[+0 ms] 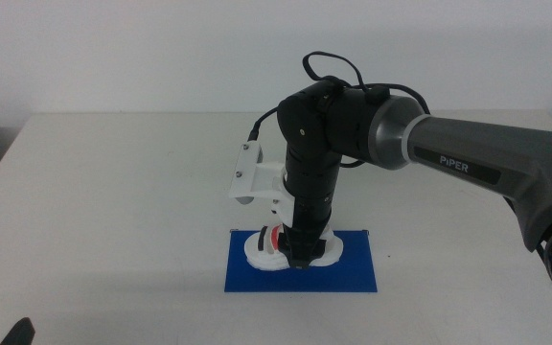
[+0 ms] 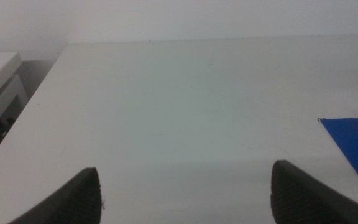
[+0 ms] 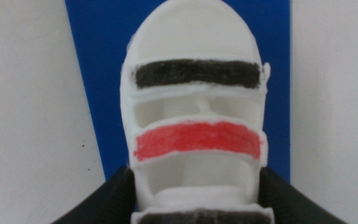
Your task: Use one arm to grab the shoe from the table and place it on the mat.
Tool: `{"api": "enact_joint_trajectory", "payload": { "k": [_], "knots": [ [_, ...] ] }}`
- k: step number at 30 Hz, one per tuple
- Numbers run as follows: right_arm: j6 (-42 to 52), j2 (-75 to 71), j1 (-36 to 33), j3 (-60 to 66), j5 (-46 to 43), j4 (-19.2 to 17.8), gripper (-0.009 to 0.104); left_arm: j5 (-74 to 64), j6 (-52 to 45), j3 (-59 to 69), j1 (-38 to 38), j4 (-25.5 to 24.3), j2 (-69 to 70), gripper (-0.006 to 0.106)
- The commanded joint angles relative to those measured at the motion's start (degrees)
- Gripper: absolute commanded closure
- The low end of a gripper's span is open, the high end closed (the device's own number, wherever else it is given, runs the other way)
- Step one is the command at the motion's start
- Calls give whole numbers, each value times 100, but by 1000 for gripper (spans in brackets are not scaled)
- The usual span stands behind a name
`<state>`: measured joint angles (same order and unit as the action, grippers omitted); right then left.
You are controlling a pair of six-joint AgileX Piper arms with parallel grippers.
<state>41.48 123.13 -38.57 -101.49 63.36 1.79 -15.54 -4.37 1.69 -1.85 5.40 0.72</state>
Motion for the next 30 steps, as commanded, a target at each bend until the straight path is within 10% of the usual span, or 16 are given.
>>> {"api": "enact_joint_trajectory", "payload": {
  "k": [1, 18, 30],
  "knots": [
    [6, -361, 4, -176, -15, -55, 45, 463, 27, 40, -28, 44, 78, 7],
    [-930, -1747, 590, -71, 410, -141, 39, 463, 27, 40, -28, 44, 78, 7],
    [-2296, -5031, 2496, 3011, -1864, -286, 9, 463, 27, 40, -28, 44, 78, 7]
  ]
}}
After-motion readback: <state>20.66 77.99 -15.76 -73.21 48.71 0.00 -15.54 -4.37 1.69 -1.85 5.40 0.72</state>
